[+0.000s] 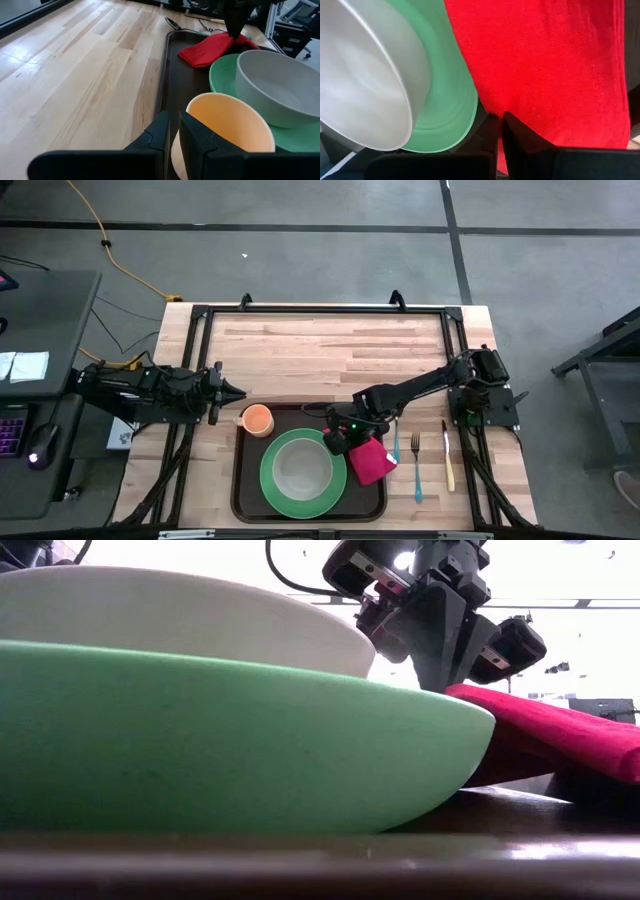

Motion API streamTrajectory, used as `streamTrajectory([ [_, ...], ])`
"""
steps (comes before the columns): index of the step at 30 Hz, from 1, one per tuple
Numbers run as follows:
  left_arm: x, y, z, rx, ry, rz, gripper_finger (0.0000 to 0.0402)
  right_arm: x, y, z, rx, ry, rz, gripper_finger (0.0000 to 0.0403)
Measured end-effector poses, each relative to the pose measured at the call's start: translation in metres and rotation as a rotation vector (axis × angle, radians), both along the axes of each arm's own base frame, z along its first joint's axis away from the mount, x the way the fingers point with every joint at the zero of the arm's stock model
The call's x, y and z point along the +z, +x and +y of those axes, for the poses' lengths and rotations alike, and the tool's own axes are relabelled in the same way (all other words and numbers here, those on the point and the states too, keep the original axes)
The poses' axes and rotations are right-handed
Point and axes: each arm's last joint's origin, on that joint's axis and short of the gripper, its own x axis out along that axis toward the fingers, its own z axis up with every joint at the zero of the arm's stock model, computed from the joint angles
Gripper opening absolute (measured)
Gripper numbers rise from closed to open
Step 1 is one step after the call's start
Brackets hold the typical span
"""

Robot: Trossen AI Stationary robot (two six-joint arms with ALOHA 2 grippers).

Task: Set up tray
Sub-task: Put the red table napkin to the right of the green plate on the brown tray

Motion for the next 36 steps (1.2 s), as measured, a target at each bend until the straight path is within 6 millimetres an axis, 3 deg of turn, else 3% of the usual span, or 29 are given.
streamTrajectory([
  [20, 0.000, 0.000, 0.000, -0.005, -0.002, 0.001, 0.0074, 0.000, 0.000, 0.000, -0.141, 0.015, 0.051, 0.0000],
  [36, 0.000, 0.000, 0.000, -0.007, -0.002, 0.001, 0.0074, 0.000, -0.002, 0.011, -0.307, 0.015, 0.097, 0.0000],
])
